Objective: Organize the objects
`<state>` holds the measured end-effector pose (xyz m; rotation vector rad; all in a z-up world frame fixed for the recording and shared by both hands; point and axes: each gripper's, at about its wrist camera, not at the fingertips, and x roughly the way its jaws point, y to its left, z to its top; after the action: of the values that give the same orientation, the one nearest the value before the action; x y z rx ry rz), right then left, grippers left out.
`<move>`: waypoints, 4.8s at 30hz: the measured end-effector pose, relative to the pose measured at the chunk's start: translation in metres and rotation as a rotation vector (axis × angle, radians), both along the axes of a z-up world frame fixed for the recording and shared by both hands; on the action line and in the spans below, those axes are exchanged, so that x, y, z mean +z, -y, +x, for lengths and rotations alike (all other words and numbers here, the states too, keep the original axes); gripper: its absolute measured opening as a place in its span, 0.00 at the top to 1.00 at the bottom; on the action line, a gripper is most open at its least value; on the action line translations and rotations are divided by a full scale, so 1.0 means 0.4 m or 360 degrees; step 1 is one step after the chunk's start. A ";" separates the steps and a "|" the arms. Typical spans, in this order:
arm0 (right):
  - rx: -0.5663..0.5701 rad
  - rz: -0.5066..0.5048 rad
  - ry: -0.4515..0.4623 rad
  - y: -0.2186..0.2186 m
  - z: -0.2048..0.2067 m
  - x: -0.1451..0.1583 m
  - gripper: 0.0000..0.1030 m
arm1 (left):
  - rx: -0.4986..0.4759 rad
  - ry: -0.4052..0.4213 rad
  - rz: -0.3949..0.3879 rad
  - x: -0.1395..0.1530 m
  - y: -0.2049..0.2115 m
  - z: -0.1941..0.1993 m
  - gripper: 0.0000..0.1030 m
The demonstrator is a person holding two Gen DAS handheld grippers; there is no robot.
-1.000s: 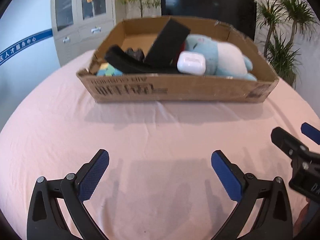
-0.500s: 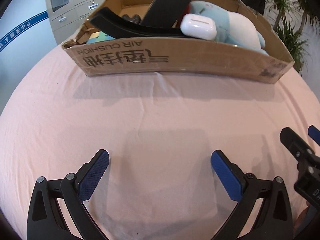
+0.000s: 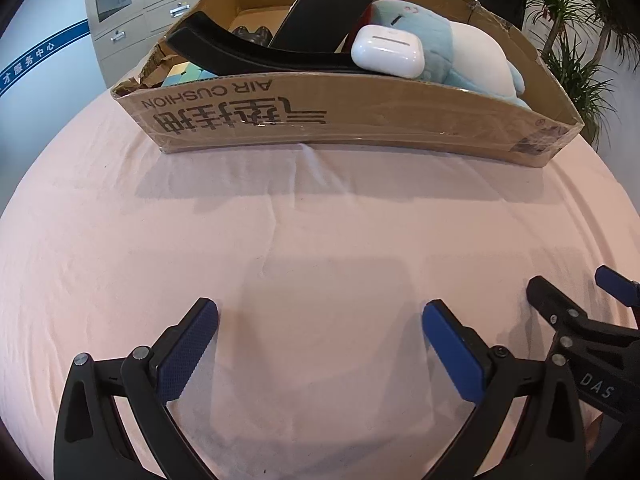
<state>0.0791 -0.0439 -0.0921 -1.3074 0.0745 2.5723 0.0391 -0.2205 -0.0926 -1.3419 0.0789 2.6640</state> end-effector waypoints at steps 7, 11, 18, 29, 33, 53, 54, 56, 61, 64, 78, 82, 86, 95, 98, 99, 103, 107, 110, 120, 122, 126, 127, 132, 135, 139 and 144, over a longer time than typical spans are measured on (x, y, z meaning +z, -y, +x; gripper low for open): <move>0.0038 -0.0073 -0.0002 -0.002 0.006 -0.006 0.00 | 0.0001 0.0001 0.0001 0.002 -0.002 0.004 0.01; 0.0038 -0.0073 -0.0002 -0.002 0.006 -0.005 0.00 | 0.0012 0.0001 0.0002 0.005 -0.002 0.014 0.01; 0.0062 -0.0075 -0.0001 0.000 0.007 -0.006 0.00 | 0.0017 0.0001 0.0003 0.005 -0.011 0.027 0.01; 0.0101 -0.0078 0.0001 0.006 0.014 -0.006 0.00 | 0.0015 0.0001 0.0002 0.006 -0.006 0.030 0.01; 0.0100 -0.0078 0.0001 0.007 0.014 -0.006 0.00 | 0.0011 0.0001 0.0003 0.006 -0.005 0.029 0.01; 0.0102 -0.0079 0.0001 0.006 0.013 -0.006 0.00 | 0.0013 0.0001 0.0003 0.006 -0.004 0.027 0.01; 0.0102 -0.0079 0.0001 0.005 0.012 -0.006 0.00 | 0.0013 0.0001 0.0003 0.006 -0.005 0.028 0.01; 0.0102 -0.0079 0.0001 0.005 0.012 -0.006 0.00 | 0.0014 0.0001 0.0003 0.006 -0.004 0.026 0.01; 0.0102 -0.0079 0.0001 0.005 0.013 -0.006 0.00 | 0.0015 0.0002 0.0003 0.006 -0.005 0.026 0.01; 0.0102 -0.0079 0.0001 0.005 0.012 -0.006 0.00 | 0.0014 0.0002 0.0002 0.006 -0.004 0.026 0.01; 0.0102 -0.0079 0.0001 0.004 0.011 -0.006 0.00 | 0.0016 0.0002 0.0003 0.007 -0.005 0.027 0.01; 0.0102 -0.0079 0.0001 0.005 0.012 -0.006 0.00 | 0.0016 0.0002 0.0002 0.006 -0.005 0.026 0.01; 0.0103 -0.0079 0.0001 0.004 0.011 -0.006 0.00 | 0.0017 0.0002 0.0002 0.006 -0.006 0.027 0.01; 0.0104 -0.0079 0.0001 0.003 0.010 -0.006 0.00 | 0.0018 0.0002 0.0002 0.006 -0.007 0.028 0.01; 0.0104 -0.0079 0.0001 0.003 0.011 -0.006 0.00 | 0.0018 0.0002 0.0002 0.006 -0.008 0.028 0.01; 0.0104 -0.0079 0.0001 0.004 0.012 -0.006 0.00 | 0.0018 0.0002 0.0002 0.006 -0.007 0.028 0.01; 0.0104 -0.0079 0.0001 0.003 0.011 -0.006 0.00 | 0.0019 0.0002 0.0002 0.007 -0.009 0.030 0.01; 0.0105 -0.0079 0.0001 0.003 0.010 -0.006 0.00 | 0.0019 0.0002 0.0002 0.007 -0.009 0.029 0.01; 0.0105 -0.0079 0.0001 0.003 0.010 -0.006 0.00 | 0.0020 0.0002 0.0002 0.007 -0.009 0.029 0.01; 0.0105 -0.0079 0.0001 0.003 0.010 -0.006 0.00 | 0.0021 0.0002 0.0002 0.006 -0.010 0.029 0.01; 0.0105 -0.0079 0.0001 0.003 0.010 -0.006 0.00 | 0.0021 0.0002 0.0002 0.007 -0.010 0.030 0.01; 0.0105 -0.0079 0.0001 0.003 0.010 -0.006 0.00 | 0.0022 0.0002 0.0001 0.007 -0.011 0.031 0.01; 0.0105 -0.0079 0.0001 0.003 0.011 -0.006 0.00 | 0.0022 0.0002 0.0002 0.006 -0.010 0.030 0.01; 0.0105 -0.0079 0.0001 0.004 0.011 -0.006 0.00 | 0.0022 0.0002 0.0002 0.006 -0.011 0.030 0.01; 0.0105 -0.0079 0.0001 0.003 0.010 -0.006 0.00 | 0.0023 0.0002 0.0002 0.006 -0.011 0.031 0.01; 0.0105 -0.0079 0.0001 0.003 0.011 -0.006 0.00 | 0.0023 0.0002 0.0001 0.006 -0.012 0.031 0.01; 0.0105 -0.0079 0.0001 0.003 0.010 -0.006 0.00 | 0.0024 0.0002 0.0001 0.006 -0.012 0.031 0.01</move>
<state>0.0832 -0.0451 -0.0946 -1.3502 0.0970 2.6413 0.0516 -0.2155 -0.0901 -1.3491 0.0677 2.6753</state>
